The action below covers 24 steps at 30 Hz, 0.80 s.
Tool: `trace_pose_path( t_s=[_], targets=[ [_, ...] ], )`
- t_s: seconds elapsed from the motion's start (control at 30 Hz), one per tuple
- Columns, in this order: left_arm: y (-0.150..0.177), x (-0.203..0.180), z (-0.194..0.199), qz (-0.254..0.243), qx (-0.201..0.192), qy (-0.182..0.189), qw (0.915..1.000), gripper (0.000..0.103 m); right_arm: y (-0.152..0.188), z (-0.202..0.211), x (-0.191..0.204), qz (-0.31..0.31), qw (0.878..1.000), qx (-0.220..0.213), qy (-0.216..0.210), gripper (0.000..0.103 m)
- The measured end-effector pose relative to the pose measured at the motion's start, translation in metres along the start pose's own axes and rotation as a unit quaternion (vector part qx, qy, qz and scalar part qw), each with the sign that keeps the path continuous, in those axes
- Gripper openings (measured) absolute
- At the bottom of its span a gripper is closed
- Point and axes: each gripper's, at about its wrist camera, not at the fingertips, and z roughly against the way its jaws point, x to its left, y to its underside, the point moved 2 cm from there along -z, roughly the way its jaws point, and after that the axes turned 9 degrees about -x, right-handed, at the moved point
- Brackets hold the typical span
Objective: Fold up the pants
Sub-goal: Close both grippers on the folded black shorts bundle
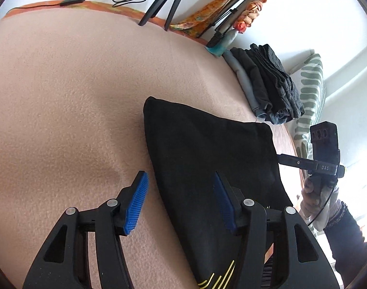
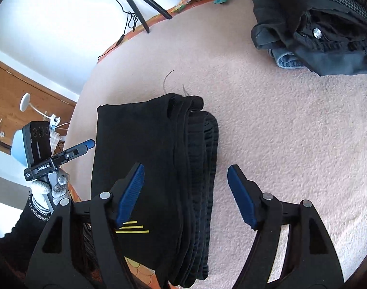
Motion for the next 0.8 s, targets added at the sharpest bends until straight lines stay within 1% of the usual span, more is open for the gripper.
trace_pose_path(
  t_s=[0.1, 0.3, 0.37, 0.4, 0.43, 0.47, 0.5, 0.53, 0.57, 0.63, 0.7, 0.73, 0.8],
  targets=[
    [-0.001, 0.006, -0.008, 0.005, 0.007, 0.001, 1.0, 0.055, -0.004, -0.006, -0.01, -0.024, 0.999, -0.001, -0.022, 0.074],
    [-0.006, 0.004, -0.016, 0.005, -0.004, 0.013, 0.9999, 0.055, -0.008, -0.013, -0.014, -0.047, 0.995, -0.018, -0.085, 0.074],
    [-0.007, 0.003, -0.019, 0.008, -0.008, 0.016, 0.9998, 0.055, -0.008, -0.016, -0.009, -0.038, 0.995, -0.021, -0.087, 0.074],
    [-0.007, 0.002, -0.02, 0.008, -0.009, 0.017, 0.9998, 0.052, -0.008, -0.017, -0.007, -0.035, 0.995, -0.022, -0.089, 0.074],
    [-0.008, 0.002, -0.021, 0.008, -0.012, 0.018, 0.9997, 0.052, -0.008, -0.019, -0.006, -0.034, 0.995, -0.022, -0.091, 0.073],
    [-0.009, 0.002, -0.022, 0.009, -0.014, 0.018, 0.9997, 0.052, -0.007, -0.018, -0.006, -0.033, 0.995, -0.022, -0.09, 0.065],
    [-0.009, 0.003, -0.022, 0.012, -0.017, 0.017, 0.9996, 0.05, -0.005, -0.018, -0.007, -0.034, 0.996, -0.021, -0.085, 0.053],
    [-0.009, 0.003, -0.023, 0.015, -0.019, 0.015, 0.9996, 0.044, -0.004, -0.019, -0.008, -0.038, 0.996, -0.019, -0.083, 0.049],
    [-0.01, 0.004, -0.024, 0.017, -0.021, 0.011, 0.9996, 0.04, -0.005, -0.022, -0.009, -0.043, 0.995, -0.017, -0.083, 0.044],
    [-0.01, 0.004, -0.027, 0.019, -0.02, 0.008, 0.9996, 0.026, -0.004, -0.023, -0.007, -0.042, 0.996, -0.021, -0.08, 0.039],
    [-0.01, 0.004, -0.028, 0.012, -0.024, 0.0, 0.9996, 0.019, -0.003, -0.023, -0.004, -0.035, 0.997, -0.023, -0.069, 0.034],
    [-0.01, 0.003, -0.028, 0.006, -0.028, -0.004, 0.9996, 0.012, -0.003, -0.022, -0.001, -0.034, 0.997, -0.027, -0.064, 0.033],
    [-0.01, -0.001, -0.024, -0.006, -0.041, -0.011, 0.9991, 0.008, -0.003, -0.018, 0.003, -0.033, 0.997, -0.035, -0.06, 0.031]
  ],
)
